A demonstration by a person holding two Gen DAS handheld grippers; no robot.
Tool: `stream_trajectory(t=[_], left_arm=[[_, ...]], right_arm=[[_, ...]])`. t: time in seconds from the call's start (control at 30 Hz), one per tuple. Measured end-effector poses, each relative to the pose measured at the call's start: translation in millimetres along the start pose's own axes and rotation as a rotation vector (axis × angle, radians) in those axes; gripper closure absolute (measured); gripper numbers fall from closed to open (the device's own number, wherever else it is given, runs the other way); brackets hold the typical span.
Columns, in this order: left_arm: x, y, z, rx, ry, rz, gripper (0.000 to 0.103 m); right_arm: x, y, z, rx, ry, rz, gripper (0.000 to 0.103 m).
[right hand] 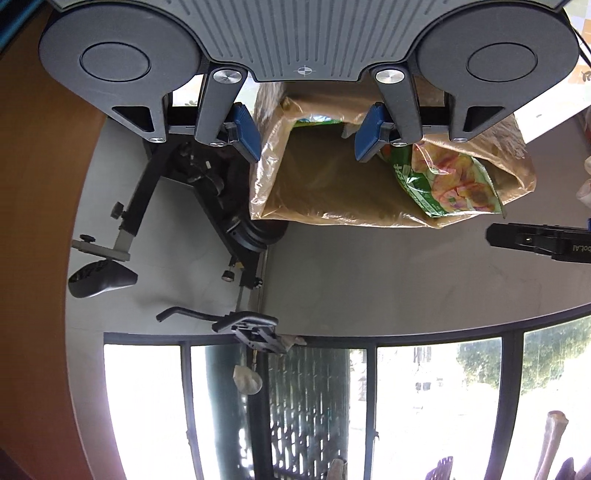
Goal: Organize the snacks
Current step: 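Open both tools to drop the crackers and candy pack into the box, then move both open tools back from the box to the snack pile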
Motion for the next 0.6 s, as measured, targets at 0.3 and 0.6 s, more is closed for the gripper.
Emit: stream_trajectory(t=[0.3,0.6], left_arm=[[31,29,50,0.088,0.064,-0.076,0.027],[12,34,124,0.186,0.238,-0.091,0.035]], right_arm=[[13,-12,49,-0.042,0.065,0.034,0.050],[-8,-3,111,-0.075,0.218,0.040,0.050]])
Point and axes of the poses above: each gripper's, at about its wrist camera, not at the fingertips, and x roughly against the way its jaws point, y to its left, z to its underside, the point moved 4 cm from there along -x, roughly the way its jaws point, and after that the axes turned 5 degrees about -x, right-handed, at the moved point
